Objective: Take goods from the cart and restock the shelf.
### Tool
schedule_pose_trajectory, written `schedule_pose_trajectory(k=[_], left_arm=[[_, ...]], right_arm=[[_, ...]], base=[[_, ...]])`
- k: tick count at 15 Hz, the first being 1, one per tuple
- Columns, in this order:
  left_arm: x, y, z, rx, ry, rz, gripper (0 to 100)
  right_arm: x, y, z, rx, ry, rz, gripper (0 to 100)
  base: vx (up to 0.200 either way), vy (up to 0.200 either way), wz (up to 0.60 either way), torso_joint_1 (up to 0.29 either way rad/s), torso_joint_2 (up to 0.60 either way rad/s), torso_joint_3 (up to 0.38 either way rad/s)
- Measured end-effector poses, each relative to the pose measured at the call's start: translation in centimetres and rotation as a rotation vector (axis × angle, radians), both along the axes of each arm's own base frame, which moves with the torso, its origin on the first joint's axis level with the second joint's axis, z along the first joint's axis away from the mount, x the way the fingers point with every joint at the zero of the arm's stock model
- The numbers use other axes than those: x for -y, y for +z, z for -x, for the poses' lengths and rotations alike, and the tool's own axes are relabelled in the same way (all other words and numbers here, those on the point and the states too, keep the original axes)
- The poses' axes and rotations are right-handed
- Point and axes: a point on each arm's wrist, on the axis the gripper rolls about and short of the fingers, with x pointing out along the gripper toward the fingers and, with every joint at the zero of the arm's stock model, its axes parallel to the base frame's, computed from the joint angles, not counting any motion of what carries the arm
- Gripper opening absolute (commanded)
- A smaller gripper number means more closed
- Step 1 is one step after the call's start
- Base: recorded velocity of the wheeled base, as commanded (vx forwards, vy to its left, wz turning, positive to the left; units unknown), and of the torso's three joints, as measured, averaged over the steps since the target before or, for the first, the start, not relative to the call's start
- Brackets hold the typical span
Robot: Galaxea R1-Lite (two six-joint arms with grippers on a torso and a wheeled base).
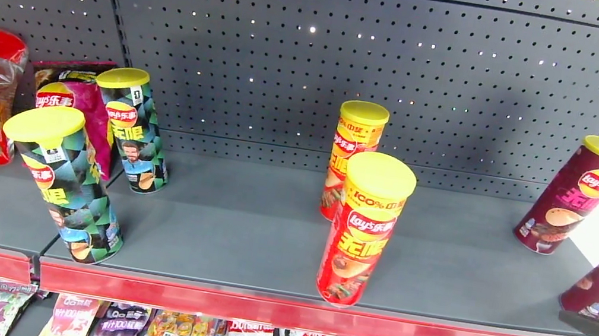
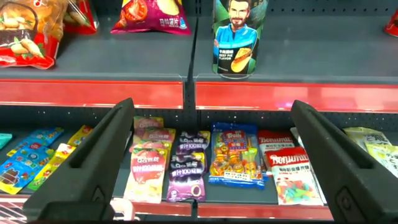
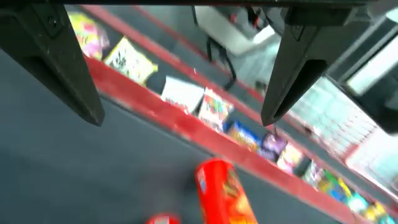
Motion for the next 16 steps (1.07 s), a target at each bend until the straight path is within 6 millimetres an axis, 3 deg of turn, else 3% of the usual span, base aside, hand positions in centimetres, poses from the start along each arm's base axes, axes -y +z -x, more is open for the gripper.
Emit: schedule_pose_trajectory(k=[9,16], left_arm=[[0.0,0.0,0.0,0.001,0.0,0.0,100],[0.0,0.0,0.0,0.001,0.0,0.0,100]], right_arm=[[-6.3,-2.7,-7.7,-0.102,-0.201,0.165,100],[-8.2,-4.5,-11.1,-0.124,-0.246,0.215,100]], base=[[0.0,0.0,0.0,0.0,0.0,0.0],[0.0,0.0,0.0,0.0,0.0,0.0]])
